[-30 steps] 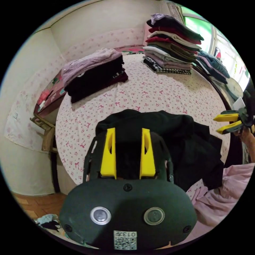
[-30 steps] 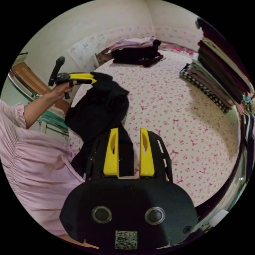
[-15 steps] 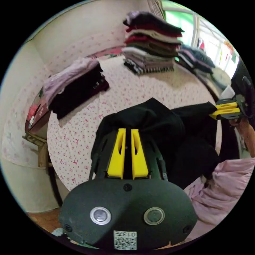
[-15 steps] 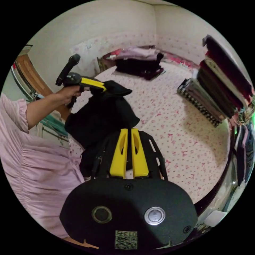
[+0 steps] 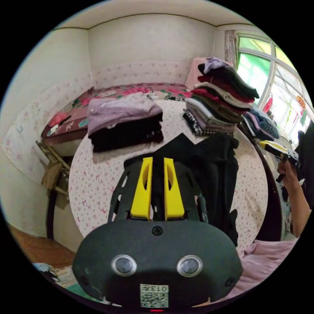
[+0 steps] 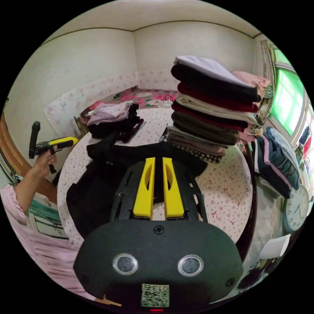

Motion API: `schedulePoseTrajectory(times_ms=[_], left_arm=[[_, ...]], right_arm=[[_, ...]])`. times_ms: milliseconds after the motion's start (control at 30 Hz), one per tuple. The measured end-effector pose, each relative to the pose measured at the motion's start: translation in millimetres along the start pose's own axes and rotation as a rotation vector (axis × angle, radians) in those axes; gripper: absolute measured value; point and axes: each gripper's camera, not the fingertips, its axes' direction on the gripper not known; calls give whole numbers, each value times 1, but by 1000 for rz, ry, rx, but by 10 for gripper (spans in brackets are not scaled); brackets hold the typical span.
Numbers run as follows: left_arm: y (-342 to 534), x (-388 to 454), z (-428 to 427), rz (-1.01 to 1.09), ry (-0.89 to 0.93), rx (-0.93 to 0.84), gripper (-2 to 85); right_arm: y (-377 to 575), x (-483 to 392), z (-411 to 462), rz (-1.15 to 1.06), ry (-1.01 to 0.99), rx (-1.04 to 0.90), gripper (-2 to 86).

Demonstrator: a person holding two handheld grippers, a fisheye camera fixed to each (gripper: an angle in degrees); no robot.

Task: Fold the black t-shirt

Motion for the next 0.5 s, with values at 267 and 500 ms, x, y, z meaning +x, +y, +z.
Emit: schedulePoseTrajectory(times_ms=[267,500], left_arm=[[134,52,19,195,116,-268,98],[176,154,18,554,-60,-273,145]], right_arm=[[106,66,54,153,-51,-272,77],[76,78,101,236,-136,-276,113]])
